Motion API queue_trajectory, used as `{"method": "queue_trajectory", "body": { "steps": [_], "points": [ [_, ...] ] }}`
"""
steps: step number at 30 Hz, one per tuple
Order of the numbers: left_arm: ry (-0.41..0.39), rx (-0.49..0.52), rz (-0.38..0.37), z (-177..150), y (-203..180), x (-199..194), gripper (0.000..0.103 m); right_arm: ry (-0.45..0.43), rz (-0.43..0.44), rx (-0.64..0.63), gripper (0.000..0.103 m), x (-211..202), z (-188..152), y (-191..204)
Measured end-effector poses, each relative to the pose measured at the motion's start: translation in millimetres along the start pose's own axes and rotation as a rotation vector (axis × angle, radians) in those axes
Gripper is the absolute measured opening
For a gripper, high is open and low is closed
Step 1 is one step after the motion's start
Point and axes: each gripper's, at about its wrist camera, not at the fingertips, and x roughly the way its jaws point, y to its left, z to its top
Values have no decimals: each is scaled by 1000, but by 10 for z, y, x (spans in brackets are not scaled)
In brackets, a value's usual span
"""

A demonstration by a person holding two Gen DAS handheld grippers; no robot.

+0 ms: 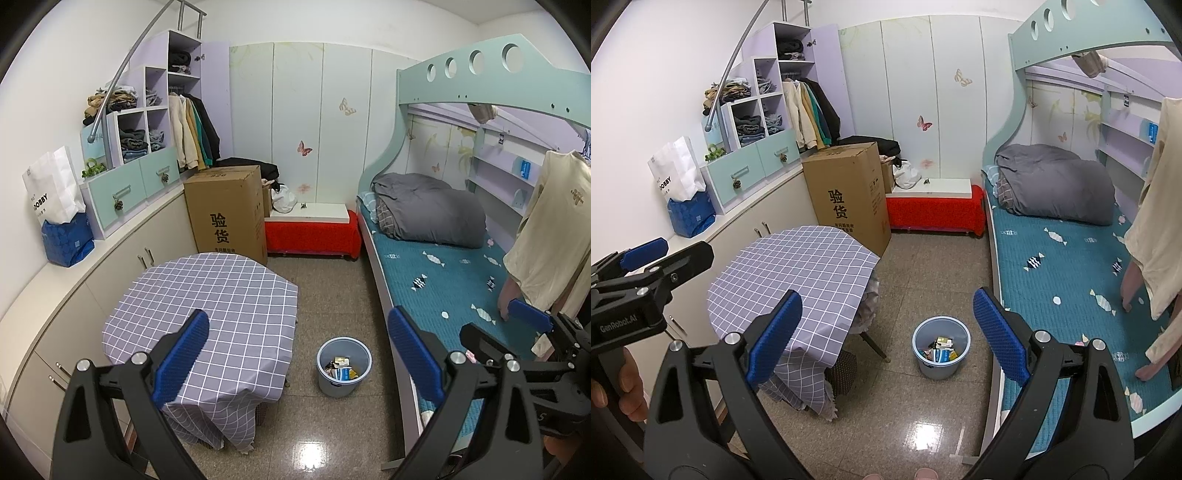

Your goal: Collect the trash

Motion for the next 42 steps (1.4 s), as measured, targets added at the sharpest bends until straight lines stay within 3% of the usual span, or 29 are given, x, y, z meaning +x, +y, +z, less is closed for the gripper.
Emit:
{"method": "queue_trajectory", "body": {
  "steps": [42],
  "points": [
    [11,11,2,-33,101,92,95,30,16,5,92,110,-1,67]
  ]
}}
